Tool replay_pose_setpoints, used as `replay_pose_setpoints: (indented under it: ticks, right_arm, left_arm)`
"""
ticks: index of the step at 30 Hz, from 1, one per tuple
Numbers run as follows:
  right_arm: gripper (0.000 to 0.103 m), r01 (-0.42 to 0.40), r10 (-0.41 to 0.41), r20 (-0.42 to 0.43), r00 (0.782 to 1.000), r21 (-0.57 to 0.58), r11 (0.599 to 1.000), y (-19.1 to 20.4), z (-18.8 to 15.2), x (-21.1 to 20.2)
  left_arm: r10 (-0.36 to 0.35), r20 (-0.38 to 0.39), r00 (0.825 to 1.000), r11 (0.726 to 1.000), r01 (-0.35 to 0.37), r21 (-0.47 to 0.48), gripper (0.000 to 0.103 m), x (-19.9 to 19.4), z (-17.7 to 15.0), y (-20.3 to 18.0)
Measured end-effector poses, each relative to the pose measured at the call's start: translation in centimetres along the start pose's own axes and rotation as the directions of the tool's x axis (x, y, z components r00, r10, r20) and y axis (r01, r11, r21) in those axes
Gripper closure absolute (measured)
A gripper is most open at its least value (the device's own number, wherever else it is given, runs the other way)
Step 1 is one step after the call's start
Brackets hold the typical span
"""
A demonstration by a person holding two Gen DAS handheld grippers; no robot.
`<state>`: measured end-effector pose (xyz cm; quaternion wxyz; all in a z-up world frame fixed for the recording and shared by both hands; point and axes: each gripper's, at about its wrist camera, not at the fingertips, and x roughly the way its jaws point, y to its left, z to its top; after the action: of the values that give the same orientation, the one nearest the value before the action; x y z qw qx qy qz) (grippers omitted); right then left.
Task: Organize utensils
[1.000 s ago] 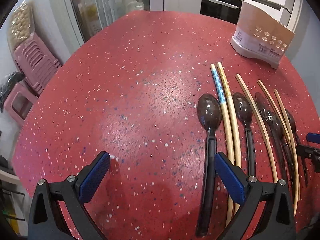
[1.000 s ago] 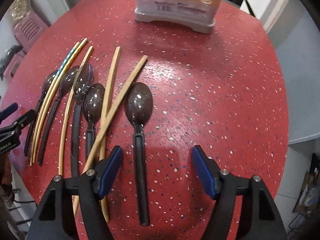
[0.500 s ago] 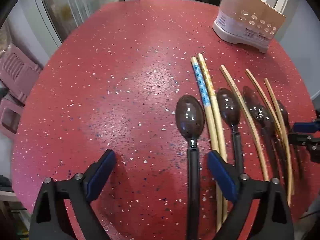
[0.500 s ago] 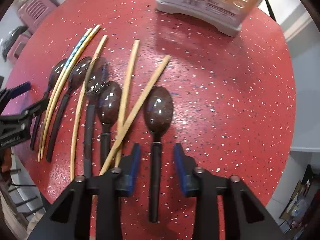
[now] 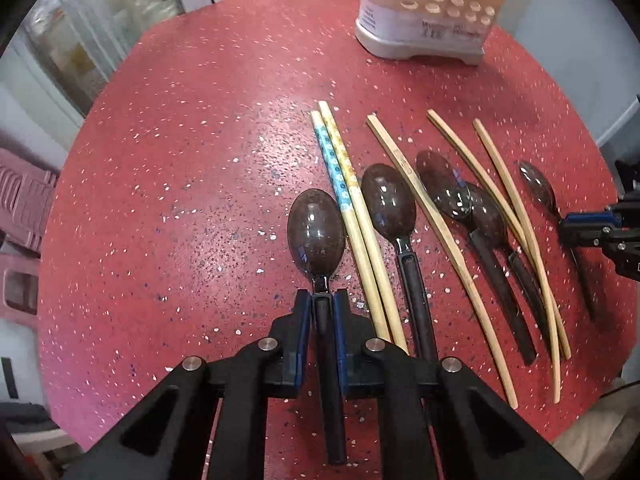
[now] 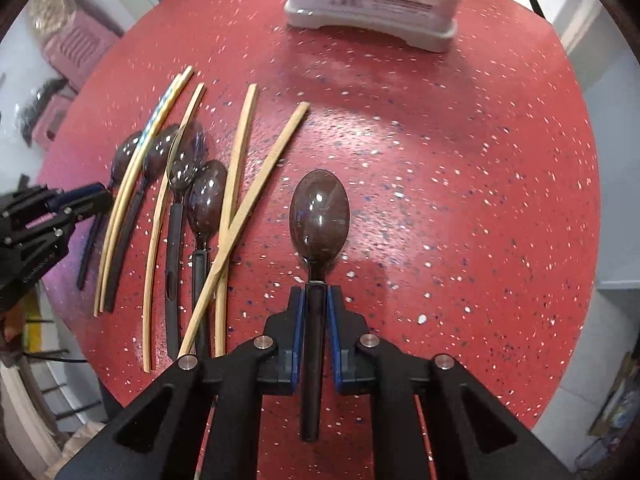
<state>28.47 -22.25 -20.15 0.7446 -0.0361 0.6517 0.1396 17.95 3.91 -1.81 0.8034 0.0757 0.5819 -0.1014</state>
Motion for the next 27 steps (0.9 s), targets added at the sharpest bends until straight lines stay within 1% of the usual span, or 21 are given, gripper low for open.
replay_pose_setpoints:
  ticks: [3,4,5,7,10,12,14,15,16,18,20,21,24,26,27]
  right_arm:
    - [0.090,-0.053,0.052,0.042,0.998,0.018,0.998,-1.4,-0.6,-0.2]
    - [0.090,-0.080,0.078,0.066,0.995,0.023,0.997,-1.7,-0.6,-0.6]
    - [0.090,-0.104,0.101,0.085,0.991,0.027,0.994,-2.1,-0.9,-1.0]
    - [0.090,-0.143,0.137,0.125,0.983,0.036,0.989,-3.3,-1.2,-2.1]
    - [0.090,-0.189,0.178,0.180,0.967,0.044,0.981,-3.9,-1.9,-4.0]
    - [0.090,-0.228,0.211,0.222,0.952,0.052,0.972,-4.3,-1.6,-4.9]
    - [0.090,-0.244,0.224,0.254,0.941,0.053,0.968,-4.4,-1.8,-5.6]
    - [0.090,-0.246,0.224,0.267,0.937,0.051,0.968,-3.9,-2.8,-5.4]
    - [0.090,-0.247,0.224,0.275,0.935,0.051,0.968,-3.8,-2.8,-5.9]
    - [0.090,-0.255,0.228,0.291,0.929,0.056,0.965,-3.7,-2.2,-6.3]
    - [0.090,-0.260,0.234,0.292,0.927,0.054,0.964,-3.8,-2.1,-6.3]
    - [0.090,-0.261,0.235,0.291,0.927,0.052,0.964,-3.8,-2.2,-6.5]
    - [0.090,-0.276,0.251,0.282,0.926,0.052,0.960,-3.8,-2.2,-6.3]
    - [0.090,-0.288,0.263,0.273,0.925,0.054,0.956,-3.8,-2.4,-5.9]
    - [0.090,-0.294,0.269,0.268,0.925,0.054,0.954,-3.7,-2.4,-5.7]
  left_arm:
    - [-0.003,0.046,0.999,0.999,0.005,-0.052,0.065,-1.1,-0.5,0.9]
    - [-0.009,0.069,0.998,0.997,0.014,-0.074,0.065,-1.7,-0.6,1.3]
    - [-0.017,0.089,0.996,0.996,0.024,-0.085,0.065,-2.7,-1.8,1.5]
    - [-0.034,0.137,0.990,0.993,0.049,-0.110,0.065,-4.2,-2.1,1.9]
    - [-0.076,0.204,0.976,0.986,0.104,-0.130,0.065,-6.5,-2.8,2.2]
    - [-0.103,0.256,0.961,0.980,0.142,-0.139,0.065,-8.0,-2.5,2.3]
    - [-0.121,0.283,0.951,0.975,0.167,-0.146,0.065,-9.0,-2.0,2.1]
    - [-0.127,0.293,0.948,0.974,0.175,-0.143,0.065,-9.4,-1.8,1.8]
    - [-0.129,0.298,0.946,0.975,0.176,-0.137,0.065,-9.6,-1.5,1.1]
    - [-0.109,0.294,0.950,0.980,0.151,-0.126,0.065,-9.4,-1.1,0.6]
    - [-0.082,0.269,0.960,0.984,0.121,-0.132,0.065,-8.5,-0.7,0.1]
    - [-0.060,0.251,0.966,0.985,0.098,-0.143,0.065,-7.6,-0.4,0.0]
    - [0.018,0.210,0.978,0.979,0.025,-0.200,0.065,-6.1,-1.4,0.6]
    - [0.023,0.205,0.978,0.972,0.026,-0.233,0.064,-5.7,-2.3,1.2]
    - [0.028,0.205,0.978,0.968,0.025,-0.251,0.043,-5.5,-2.5,1.6]
